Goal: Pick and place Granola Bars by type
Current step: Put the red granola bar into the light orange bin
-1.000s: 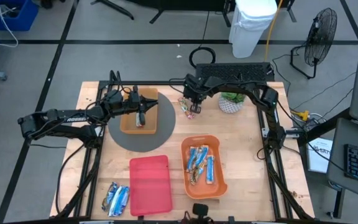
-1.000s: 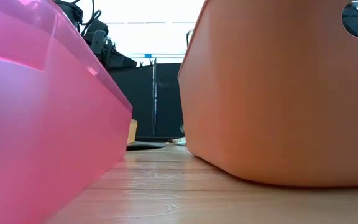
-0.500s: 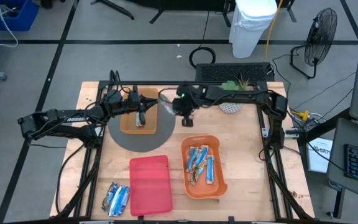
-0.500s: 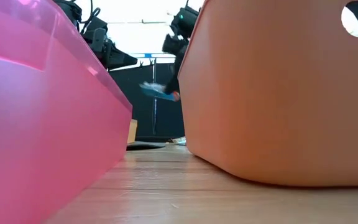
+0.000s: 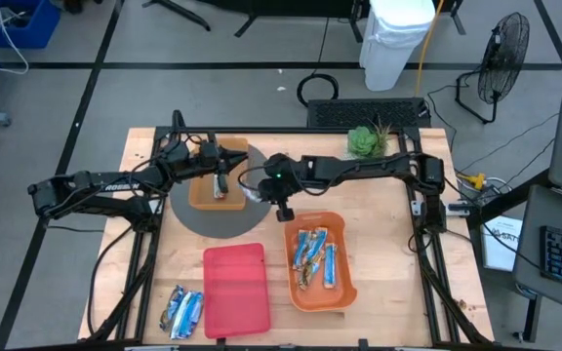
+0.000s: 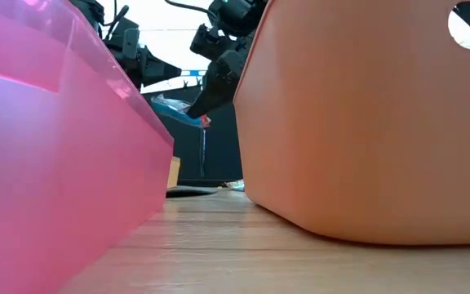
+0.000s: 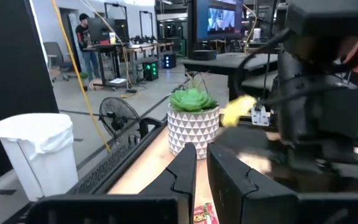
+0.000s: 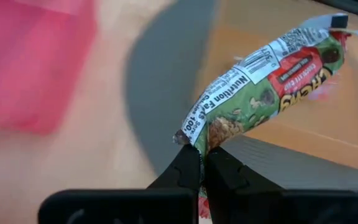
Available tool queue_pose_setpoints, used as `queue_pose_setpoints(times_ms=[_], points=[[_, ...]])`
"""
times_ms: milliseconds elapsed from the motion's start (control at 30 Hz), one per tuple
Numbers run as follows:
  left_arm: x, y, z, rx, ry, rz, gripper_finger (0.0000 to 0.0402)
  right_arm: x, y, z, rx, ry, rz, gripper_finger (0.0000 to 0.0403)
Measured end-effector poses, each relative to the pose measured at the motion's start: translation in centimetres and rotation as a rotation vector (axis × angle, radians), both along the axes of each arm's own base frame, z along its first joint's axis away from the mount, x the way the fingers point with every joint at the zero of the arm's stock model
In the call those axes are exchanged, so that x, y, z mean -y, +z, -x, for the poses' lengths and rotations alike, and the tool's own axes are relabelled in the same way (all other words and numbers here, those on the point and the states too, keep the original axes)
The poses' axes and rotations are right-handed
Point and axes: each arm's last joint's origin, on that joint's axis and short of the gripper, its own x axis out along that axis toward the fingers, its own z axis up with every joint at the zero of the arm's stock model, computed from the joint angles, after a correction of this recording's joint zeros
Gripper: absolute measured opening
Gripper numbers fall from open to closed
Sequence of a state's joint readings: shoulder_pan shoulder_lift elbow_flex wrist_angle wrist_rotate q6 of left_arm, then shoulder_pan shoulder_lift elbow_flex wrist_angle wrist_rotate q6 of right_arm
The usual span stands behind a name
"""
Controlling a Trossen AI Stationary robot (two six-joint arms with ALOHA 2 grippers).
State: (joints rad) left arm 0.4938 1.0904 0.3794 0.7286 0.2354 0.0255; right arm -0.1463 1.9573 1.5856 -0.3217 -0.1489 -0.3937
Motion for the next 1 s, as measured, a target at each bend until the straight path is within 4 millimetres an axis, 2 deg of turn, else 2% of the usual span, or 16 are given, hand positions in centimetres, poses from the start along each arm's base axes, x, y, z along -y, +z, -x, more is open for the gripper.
queue_pose_setpoints(times_ms=[167, 367, 533, 700, 1000], points=[[0.1, 0.5, 0.2, 0.029, -0.006, -0.017, 0.0047, 1.2, 1.7, 0.8, 0.007, -0.163, 0.207, 0.0], [0.4, 1.2, 0.7, 0.061, -0.017, -0.026, 0.0047, 2.8, 3.1, 1.4, 0.066, -0.257, 0.247, 0.0], [0.4, 1.3, 0.7, 0.068, -0.017, -0.008, 0.0047, 3.8, 1.2, 1.3, 0.192, -0.276, 0.292, 0.0], [0.4, 1.3, 0.7, 0.07, 0.001, -0.006, 0.0047, 4.1, -0.3, 1.8, 0.326, -0.357, 0.472, 0.0], [0.1, 1.3, 0.8, 0.093, 0.093, 0.05, 0.0047, 2.9, -1.9, 2.9, 0.534, -0.357, 0.537, 0.0]])
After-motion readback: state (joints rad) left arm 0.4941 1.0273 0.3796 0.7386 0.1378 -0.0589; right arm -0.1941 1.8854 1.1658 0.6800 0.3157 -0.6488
